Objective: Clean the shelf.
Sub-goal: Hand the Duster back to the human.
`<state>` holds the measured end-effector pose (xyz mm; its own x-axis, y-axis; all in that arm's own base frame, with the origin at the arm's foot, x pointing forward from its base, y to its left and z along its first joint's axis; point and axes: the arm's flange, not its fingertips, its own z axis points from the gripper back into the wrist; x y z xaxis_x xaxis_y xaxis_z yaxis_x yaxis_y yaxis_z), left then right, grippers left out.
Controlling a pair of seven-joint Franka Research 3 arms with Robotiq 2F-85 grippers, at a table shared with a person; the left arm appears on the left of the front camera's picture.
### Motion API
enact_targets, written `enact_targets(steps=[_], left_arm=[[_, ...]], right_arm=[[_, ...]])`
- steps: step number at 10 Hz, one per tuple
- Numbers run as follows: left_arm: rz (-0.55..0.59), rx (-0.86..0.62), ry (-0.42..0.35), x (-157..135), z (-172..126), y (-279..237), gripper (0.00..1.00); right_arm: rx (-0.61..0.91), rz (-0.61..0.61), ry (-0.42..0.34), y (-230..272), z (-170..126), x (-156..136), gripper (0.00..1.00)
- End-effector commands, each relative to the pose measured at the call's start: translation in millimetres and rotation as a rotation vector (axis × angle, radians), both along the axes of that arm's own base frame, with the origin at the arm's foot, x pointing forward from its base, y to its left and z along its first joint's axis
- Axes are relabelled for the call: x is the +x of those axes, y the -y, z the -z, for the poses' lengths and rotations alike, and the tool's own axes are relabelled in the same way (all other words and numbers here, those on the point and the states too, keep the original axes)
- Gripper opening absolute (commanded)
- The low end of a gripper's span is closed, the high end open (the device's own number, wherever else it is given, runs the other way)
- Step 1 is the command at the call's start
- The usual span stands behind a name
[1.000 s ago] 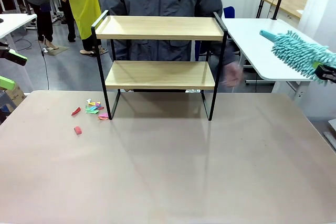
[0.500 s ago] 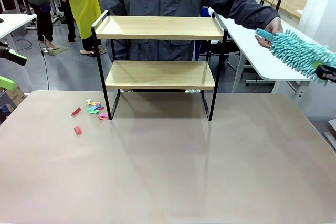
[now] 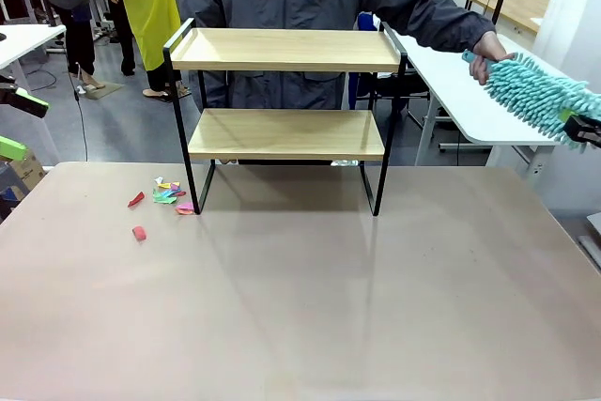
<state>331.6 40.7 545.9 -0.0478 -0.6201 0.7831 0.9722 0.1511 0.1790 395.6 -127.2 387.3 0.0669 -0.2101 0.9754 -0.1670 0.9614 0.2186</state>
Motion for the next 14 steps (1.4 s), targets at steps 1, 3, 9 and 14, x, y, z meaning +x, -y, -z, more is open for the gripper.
enact_targets(steps=[1, 3, 9, 14], left_arm=[[0.013, -0.029, 0.019, 1.5, -0.2, 1.6, 1.0], [0.013, -0.029, 0.019, 1.5, -0.2, 1.6, 1.0], [0.013, -0.029, 0.019, 1.5, -0.2, 1.6, 1.0], [0.013, -0.029, 0.019, 1.5, -0.2, 1.6, 1.0]], right_arm=[[0.0, 0.0, -0.001, 0.0, 0.3, 0.0, 0.74], [0.011, 0.0, 0.002, -0.2, 1.4, 0.4, 1.0], [0.226, -0.055, 0.118, 20.3, -78.9, -16.4, 1.0], [0.584, 0.028, 0.235, 92.6, -172.5, -30.7, 1.0]])
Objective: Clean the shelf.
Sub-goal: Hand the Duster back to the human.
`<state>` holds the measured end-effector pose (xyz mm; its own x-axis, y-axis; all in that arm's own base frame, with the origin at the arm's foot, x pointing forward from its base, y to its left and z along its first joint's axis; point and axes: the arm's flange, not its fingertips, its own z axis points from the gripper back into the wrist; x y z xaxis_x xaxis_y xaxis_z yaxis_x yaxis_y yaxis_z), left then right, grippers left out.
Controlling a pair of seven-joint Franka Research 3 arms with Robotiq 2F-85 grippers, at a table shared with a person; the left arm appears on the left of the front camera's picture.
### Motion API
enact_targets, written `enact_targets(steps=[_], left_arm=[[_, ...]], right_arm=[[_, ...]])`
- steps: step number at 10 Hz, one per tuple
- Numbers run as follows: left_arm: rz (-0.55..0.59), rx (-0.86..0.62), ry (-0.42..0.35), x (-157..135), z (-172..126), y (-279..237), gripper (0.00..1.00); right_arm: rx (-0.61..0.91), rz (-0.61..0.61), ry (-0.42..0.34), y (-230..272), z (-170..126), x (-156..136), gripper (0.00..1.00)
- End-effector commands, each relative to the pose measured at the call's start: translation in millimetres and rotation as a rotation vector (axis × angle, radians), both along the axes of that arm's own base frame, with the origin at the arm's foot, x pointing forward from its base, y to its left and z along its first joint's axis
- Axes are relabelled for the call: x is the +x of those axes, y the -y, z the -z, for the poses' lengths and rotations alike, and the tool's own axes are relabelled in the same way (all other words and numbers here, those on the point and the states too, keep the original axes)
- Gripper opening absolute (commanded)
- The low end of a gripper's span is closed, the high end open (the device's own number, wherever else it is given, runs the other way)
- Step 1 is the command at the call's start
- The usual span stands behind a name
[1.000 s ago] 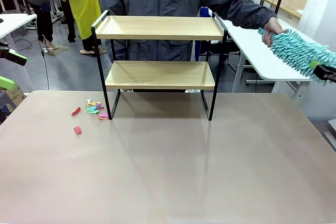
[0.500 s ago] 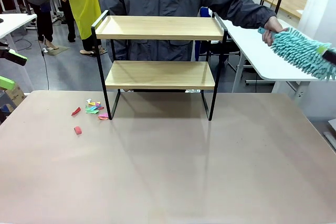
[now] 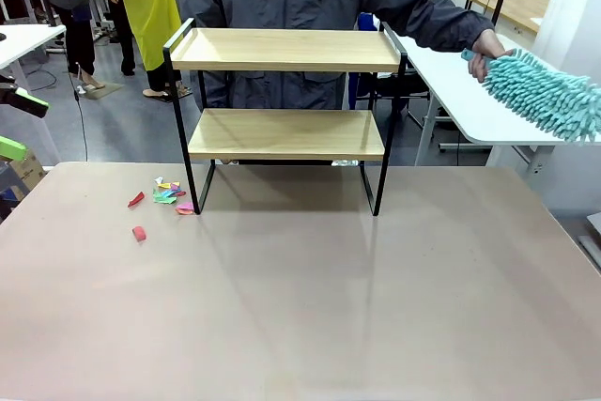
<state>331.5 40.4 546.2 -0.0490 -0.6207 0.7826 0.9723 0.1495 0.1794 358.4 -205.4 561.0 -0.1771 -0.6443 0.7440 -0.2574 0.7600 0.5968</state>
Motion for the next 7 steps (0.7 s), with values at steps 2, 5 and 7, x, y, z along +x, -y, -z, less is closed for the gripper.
enact_targets(steps=[2, 5, 7], left_arm=[[0.012, -0.029, 0.019, 1.6, 0.1, 1.4, 1.0], [0.012, -0.029, 0.019, 1.6, 0.1, 1.4, 1.0], [0.012, -0.029, 0.019, 1.6, 0.1, 1.4, 1.0]], right_arm=[[0.143, -0.002, -0.03, 34.8, 1.4, 5.4, 1.0], [0.114, 0.011, -0.014, 26.7, 1.2, 0.4, 1.0], [0.114, 0.011, -0.014, 26.7, 1.2, 0.4, 1.0]])
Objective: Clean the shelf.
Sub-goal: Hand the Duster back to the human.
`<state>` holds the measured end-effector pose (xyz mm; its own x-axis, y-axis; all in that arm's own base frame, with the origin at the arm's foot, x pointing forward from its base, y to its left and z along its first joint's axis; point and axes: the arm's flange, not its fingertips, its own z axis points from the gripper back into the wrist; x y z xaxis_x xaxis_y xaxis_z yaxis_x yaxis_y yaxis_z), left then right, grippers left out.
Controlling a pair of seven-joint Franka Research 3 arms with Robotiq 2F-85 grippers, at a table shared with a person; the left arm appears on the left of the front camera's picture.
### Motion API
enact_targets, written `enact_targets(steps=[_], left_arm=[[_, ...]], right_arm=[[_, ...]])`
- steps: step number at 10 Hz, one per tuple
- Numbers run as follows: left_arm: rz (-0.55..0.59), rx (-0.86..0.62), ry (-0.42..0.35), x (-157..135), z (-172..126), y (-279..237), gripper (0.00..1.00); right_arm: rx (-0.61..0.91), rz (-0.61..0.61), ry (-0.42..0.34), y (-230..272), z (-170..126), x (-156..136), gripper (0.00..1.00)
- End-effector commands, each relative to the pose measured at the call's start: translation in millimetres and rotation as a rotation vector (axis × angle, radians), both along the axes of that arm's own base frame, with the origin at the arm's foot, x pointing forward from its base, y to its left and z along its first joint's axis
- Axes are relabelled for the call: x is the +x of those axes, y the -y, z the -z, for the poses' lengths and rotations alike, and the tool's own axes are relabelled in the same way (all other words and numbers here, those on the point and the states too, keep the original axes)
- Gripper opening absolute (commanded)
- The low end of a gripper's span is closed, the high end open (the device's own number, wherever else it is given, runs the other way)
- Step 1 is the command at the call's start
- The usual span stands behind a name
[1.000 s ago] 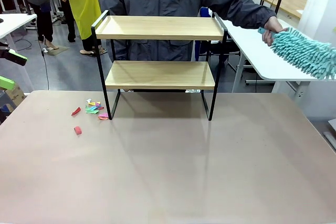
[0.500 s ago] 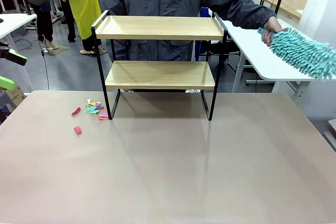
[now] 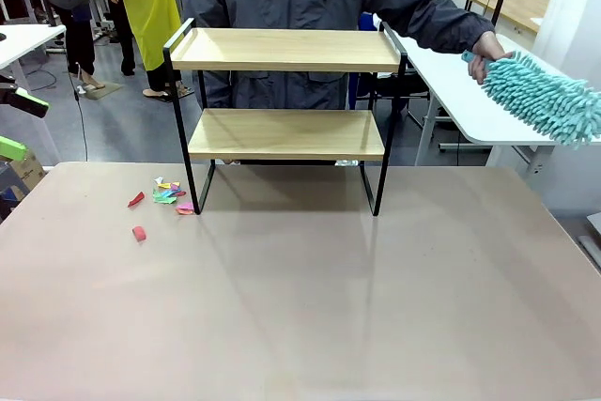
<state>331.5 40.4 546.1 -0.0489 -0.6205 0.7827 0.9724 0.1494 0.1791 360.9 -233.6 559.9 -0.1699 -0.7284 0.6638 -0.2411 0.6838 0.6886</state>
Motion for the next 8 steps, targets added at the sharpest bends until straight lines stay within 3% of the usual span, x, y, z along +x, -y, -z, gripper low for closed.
enact_targets(steps=[1, 8], left_arm=[[0.011, -0.029, 0.019, 1.6, 0.1, 1.4, 1.0], [0.011, -0.029, 0.019, 1.6, 0.1, 1.4, 1.0]], right_arm=[[-0.007, 0.004, 0.003, -1.5, 0.1, -2.2, 1.0], [-0.007, 0.004, 0.003, -1.5, 0.1, -2.2, 1.0]])
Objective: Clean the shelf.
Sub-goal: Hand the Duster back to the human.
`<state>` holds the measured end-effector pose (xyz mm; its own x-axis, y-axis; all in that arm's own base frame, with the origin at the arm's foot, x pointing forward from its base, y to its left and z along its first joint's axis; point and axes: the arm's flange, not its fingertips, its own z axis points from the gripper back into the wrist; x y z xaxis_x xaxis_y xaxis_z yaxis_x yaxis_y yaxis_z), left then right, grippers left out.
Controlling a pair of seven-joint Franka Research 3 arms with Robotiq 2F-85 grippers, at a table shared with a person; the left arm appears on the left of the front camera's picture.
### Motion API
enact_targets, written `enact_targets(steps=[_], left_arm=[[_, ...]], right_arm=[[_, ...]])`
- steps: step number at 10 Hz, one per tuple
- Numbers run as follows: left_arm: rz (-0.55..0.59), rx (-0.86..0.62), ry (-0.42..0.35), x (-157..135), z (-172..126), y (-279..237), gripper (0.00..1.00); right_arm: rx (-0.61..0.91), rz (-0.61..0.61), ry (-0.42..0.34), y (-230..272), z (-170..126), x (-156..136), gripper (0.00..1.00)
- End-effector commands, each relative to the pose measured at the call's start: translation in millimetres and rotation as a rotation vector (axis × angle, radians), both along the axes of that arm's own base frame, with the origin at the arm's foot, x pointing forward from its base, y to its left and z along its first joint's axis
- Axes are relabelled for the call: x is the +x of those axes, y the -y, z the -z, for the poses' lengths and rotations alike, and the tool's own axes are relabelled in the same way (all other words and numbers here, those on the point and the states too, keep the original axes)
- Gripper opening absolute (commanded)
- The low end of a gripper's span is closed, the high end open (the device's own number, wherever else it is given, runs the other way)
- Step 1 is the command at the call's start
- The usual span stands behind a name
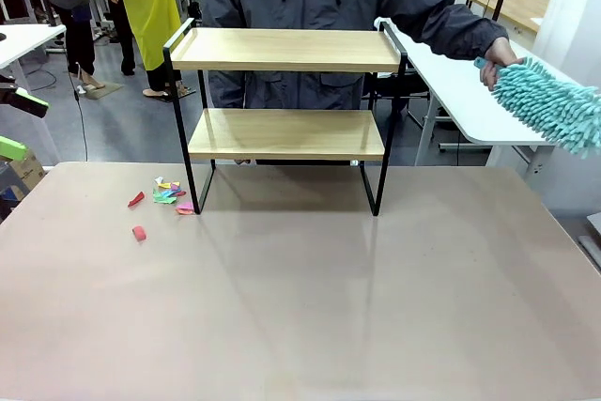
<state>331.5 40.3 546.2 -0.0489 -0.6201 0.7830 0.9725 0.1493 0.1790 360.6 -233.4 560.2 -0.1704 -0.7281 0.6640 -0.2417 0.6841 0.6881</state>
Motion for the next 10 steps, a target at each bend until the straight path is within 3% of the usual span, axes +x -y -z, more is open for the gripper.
enact_targets(steps=[1, 10], left_arm=[[0.011, -0.029, 0.019, 1.6, 0.1, 1.3, 1.0], [0.011, -0.029, 0.019, 1.6, 0.1, 1.3, 1.0]], right_arm=[[-0.007, 0.004, 0.002, -1.3, 0.4, -1.9, 1.0], [-0.007, 0.004, 0.002, -1.3, 0.4, -1.9, 1.0]])
